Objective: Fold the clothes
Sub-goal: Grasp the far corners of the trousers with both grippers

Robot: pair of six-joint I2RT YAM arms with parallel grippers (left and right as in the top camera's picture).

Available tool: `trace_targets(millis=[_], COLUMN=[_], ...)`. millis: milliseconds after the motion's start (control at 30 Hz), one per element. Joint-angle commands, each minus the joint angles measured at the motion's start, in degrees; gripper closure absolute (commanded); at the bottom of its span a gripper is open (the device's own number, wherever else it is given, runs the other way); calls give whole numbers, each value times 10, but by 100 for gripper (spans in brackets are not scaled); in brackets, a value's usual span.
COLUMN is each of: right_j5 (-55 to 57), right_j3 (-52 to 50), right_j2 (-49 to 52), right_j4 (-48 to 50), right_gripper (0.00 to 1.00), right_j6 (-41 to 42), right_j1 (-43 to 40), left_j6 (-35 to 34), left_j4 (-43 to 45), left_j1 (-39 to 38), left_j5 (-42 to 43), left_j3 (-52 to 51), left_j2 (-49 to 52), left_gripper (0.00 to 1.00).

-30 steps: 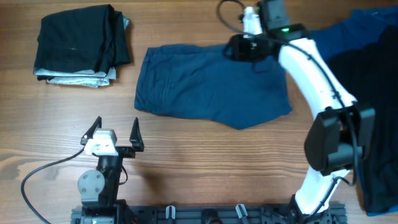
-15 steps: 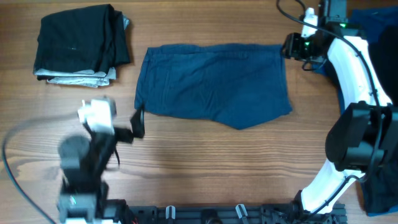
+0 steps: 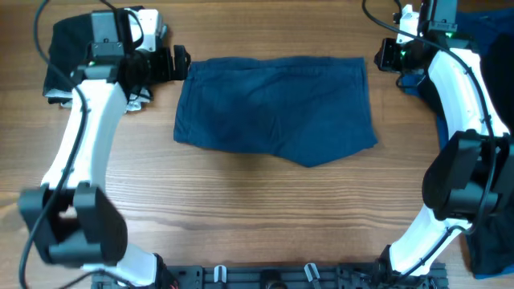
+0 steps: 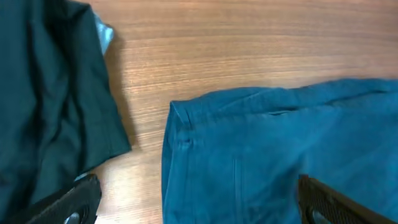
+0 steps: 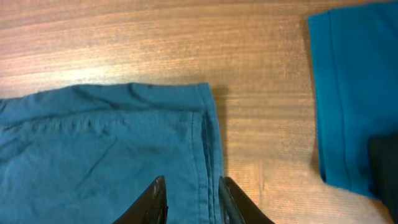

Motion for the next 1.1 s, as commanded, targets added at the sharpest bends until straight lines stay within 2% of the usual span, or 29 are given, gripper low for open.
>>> trace_targets(millis=[0,100,200,300,767,800,833,867,1033,1067], right_j5=[-26,-33,-33,-33,-32,-33,-32,-32,-33,-33], right_j3=[-16,-17,-17,-17,-17,-17,-17,-17,-17,-17], right_j2=[37,58,85,108,169,169,169,169,169,169], right_j4=[26,51,72,84,133,135,136,135,131,130], right_gripper=[71,70,63,60,58,61,83,96,96,96], right_j6=[0,1,1,0,1,0,0,0,1,0], right_j1=[0,1,4,8,41,41,41,41,41,41], left_j6=[12,11,11,11,11,11,11,11,11,11], left_j4=[33,66,94,108,118,118,117,117,117,117], left_j1=[1,1,1,1,1,1,1,1,1,1], left_j5=[42,42,42,42,42,42,42,42,42,44], left_j3=[12,12,12,12,12,12,12,12,12,12], left_j2=[53,86,115,133,142,142,142,142,142,142], left_gripper=[1,2,2,1,0,0,0,0,1,8])
